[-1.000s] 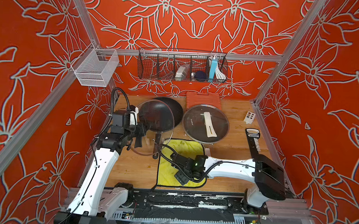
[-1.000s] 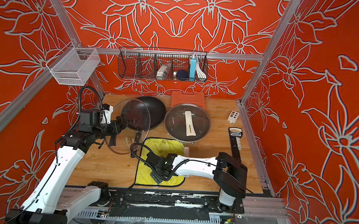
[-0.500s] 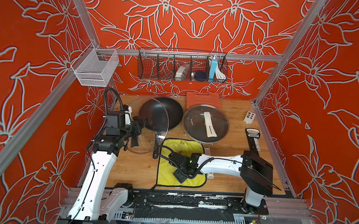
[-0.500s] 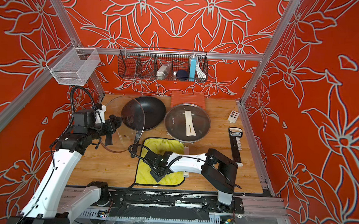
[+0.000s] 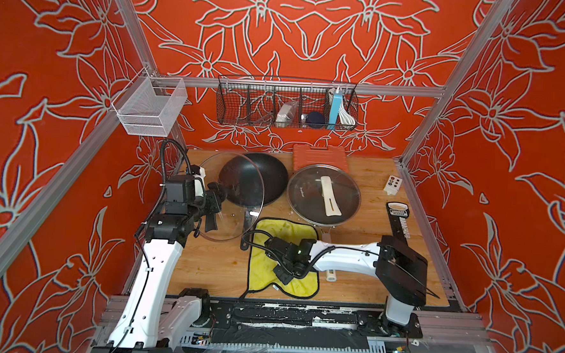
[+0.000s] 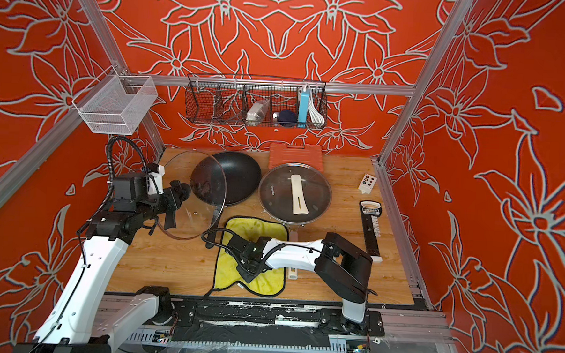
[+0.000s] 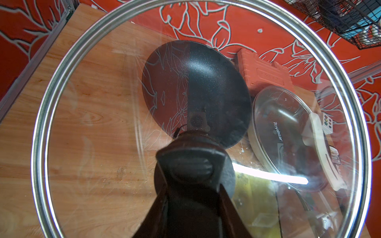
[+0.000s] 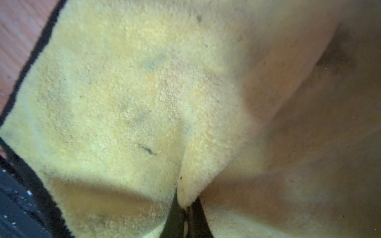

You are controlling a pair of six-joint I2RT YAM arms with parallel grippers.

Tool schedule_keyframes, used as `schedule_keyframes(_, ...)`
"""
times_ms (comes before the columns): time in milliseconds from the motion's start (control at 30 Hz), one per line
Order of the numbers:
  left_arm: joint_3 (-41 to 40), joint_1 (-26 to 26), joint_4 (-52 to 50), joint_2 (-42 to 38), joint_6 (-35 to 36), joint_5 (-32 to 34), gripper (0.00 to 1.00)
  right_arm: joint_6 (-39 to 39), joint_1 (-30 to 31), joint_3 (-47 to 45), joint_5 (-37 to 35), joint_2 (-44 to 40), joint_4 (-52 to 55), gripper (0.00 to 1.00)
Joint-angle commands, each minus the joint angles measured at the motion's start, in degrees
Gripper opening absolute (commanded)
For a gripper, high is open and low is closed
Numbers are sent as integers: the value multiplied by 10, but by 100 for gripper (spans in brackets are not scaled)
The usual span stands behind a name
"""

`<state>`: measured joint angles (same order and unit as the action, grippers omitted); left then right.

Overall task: Wipe the pot lid with a cloth
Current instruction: Pick up the cleaning item at the center of the board.

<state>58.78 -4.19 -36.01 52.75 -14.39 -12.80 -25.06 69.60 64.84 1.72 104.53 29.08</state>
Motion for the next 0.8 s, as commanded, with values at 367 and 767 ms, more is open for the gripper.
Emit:
schedule_keyframes(367, -32, -3, 149, -43, -23, -164, 0, 5, -7, -71, -40, -177, 6, 0)
schedule_keyframes(767, -42, -5, 252, -26, -105, -297, 0, 40, -48, -121, -43, -394, -1, 0)
